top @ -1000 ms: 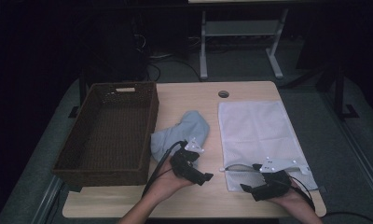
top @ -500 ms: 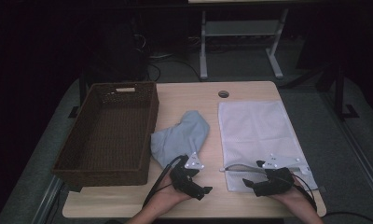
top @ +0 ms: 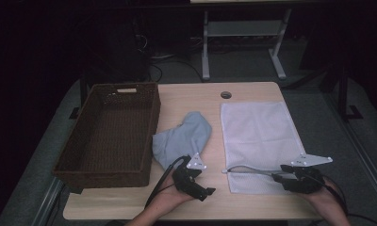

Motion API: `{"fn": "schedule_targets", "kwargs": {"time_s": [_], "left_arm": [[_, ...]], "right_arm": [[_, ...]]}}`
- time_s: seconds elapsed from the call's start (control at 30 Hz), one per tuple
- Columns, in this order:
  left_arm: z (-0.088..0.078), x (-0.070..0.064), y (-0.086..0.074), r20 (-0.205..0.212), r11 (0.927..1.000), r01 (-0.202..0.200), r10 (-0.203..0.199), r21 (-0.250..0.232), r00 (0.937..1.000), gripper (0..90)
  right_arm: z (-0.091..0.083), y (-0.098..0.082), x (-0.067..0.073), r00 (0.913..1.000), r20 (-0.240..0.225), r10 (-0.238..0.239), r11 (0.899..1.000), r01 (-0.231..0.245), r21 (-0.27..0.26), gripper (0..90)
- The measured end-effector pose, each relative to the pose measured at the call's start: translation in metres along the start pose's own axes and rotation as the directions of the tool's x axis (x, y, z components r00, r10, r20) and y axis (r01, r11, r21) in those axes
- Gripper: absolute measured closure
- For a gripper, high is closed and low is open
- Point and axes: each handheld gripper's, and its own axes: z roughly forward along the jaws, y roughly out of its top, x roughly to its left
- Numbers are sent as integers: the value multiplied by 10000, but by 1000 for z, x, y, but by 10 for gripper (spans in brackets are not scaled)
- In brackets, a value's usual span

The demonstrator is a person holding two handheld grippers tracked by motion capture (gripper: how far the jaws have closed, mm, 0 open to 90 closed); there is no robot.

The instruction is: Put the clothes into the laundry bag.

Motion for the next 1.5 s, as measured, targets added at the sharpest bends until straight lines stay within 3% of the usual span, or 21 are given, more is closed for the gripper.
{"fn": "schedule_targets", "kwargs": {"time_s": [0.13,0.2,0.23,0.33,0.5,0.87,1.23,1.5], "left_arm": [[0,0,-1,38,9999,-67,66,91,10000,122],[1,1,-1,59,9999,-43,43,107,10000,122],[1,1,-1,80,9999,-31,30,104,10000,123],[1,2,-1,101,9999,-1,-1,138,9999,123],[2,2,-2,120,9998,-10,8,177,9999,123],[3,3,-2,193,9997,40,-44,250,9998,123],[3,4,-3,239,9997,138,-143,196,9996,123],[0,5,-5,139,9996,219,-221,186,9997,123]], "right_arm": [[-9,-8,-13,9996,114,266,9996,-267,129,713],[-11,-10,-17,9995,152,287,9994,-290,187,755],[-15,-15,-23,9989,186,429,9986,-434,302,829],[-18,-21,-31,9985,162,521,9970,-529,573,895],[-17,-26,-37,9989,88,457,9954,-463,834,895],[-10,-27,-34,9999,48,163,9926,-167,1201,896],[-1,-18,-17,9994,-117,-325,9921,337,1208,896],[8,-9,-2,9945,-480,-932,9880,983,1190,896]]}}
